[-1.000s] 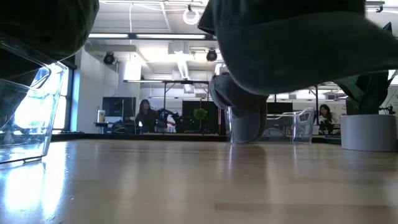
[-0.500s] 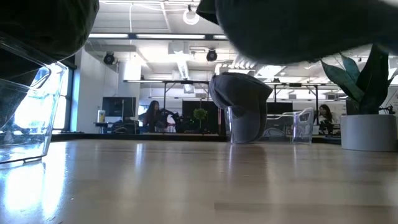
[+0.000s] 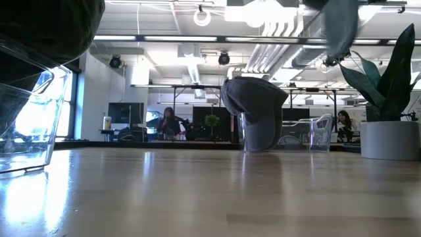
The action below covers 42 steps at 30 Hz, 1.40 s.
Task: Pick & Place hat
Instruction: Put the black cap into the bottom transparent bin
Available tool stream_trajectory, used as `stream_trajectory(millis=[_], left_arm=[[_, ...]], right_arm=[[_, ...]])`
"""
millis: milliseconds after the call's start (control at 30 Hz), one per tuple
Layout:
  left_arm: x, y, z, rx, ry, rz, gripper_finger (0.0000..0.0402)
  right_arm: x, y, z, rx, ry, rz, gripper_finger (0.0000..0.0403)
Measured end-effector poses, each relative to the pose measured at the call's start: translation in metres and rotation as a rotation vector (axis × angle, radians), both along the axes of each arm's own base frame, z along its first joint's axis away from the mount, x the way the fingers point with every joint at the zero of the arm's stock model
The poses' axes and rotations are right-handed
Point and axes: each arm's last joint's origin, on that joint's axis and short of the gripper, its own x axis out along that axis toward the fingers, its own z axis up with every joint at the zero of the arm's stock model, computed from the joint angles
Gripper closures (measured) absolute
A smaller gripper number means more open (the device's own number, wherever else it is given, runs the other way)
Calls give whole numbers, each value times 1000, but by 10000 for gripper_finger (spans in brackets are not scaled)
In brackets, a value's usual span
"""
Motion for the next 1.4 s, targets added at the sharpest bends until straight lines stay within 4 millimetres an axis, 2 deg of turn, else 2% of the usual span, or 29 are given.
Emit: stream_trajectory(millis=[167, 333, 500, 600, 733, 833, 933, 1067, 1167, 1233, 1400], left_arm=[[0, -2, 30, 39, -58, -9, 381], [-4, -1, 52, 73, 19, -16, 398], [-7, 2, 64, 96, 63, 21, 398], [-8, 3, 71, 102, 62, 57, 399], [-10, 6, 82, 134, 49, 89, 400], [-13, 7, 89, 156, 54, 95, 400], [-16, 9, 91, 202, 84, 99, 400], [-17, 9, 90, 215, 100, 106, 401], [-16, 8, 95, 190, 54, 89, 401], [-16, 8, 98, 176, 27, 84, 401], [-15, 8, 102, 179, -29, 84, 401]], right_arm=[[-6, 20, 10, 34, -105, 69, 355], [-9, 27, 21, 74, -216, 73, 287], [-14, 39, 21, -102, -420, 44, 201], [-17, 48, 18, -253, -547, 20, 176], [-23, 59, 14, -433, -637, -51, 178], [-27, 65, 14, -469, -658, -63, 192], [-30, 70, 16, -398, -629, -21, 210], [-32, 73, 31, -152, -538, 56, 231], [-29, 68, 34, -116, -530, 8, 240], [-27, 66, 33, -164, -544, -61, 243], [-27, 69, 26, -458, -698, -147, 238]])
